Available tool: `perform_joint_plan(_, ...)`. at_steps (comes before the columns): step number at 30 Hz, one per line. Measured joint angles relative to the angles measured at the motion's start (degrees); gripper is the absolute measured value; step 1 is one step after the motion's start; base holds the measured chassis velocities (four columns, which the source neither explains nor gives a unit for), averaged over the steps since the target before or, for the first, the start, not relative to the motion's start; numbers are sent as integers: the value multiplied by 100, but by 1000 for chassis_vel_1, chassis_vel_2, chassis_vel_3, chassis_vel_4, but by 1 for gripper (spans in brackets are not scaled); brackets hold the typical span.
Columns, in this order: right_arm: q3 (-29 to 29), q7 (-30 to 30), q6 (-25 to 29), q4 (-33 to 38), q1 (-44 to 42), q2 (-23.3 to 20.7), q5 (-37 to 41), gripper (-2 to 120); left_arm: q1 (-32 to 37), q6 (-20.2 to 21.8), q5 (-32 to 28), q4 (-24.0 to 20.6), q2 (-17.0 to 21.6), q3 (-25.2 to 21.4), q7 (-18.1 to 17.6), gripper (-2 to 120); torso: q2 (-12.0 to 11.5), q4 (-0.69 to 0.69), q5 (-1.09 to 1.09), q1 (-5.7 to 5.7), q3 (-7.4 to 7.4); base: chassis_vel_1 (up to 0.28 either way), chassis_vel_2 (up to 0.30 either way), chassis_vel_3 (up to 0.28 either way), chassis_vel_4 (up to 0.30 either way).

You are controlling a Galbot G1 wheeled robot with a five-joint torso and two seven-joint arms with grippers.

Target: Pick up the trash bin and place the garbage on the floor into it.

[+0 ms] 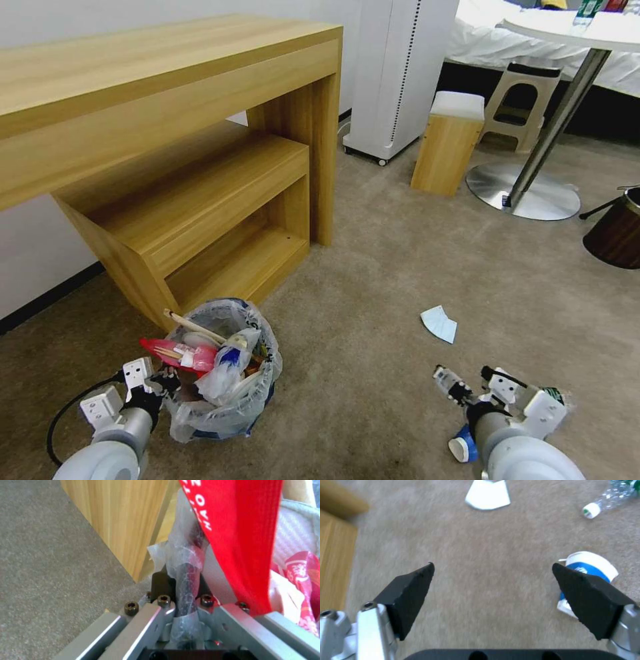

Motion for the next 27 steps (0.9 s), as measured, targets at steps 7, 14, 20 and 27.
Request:
perform_joint_plan(7,225,-198,42,-589,239,171,168,80,1,0,-23,-10,6,-8,-16,0,0,0,0,0,0,0,0,0,0)
perform_joint_plan(14,152,-264,49,-1108,346,371,211,79,-19,0,-37,-9,9,-9,-35,0,0,0,0,0,0,0,0,0,0)
perform_joint_plan(20,115,-295,48,-1515,334,464,209,79,-35,0,-41,12,-5,-16,-45,0,0,0,0,0,0,0,0,0,0)
perform_joint_plan(27,0,-340,54,-2123,380,569,82,73,-65,0,-48,30,-11,-17,-47,0,-1,0,0,0,0,0,0,0,0)
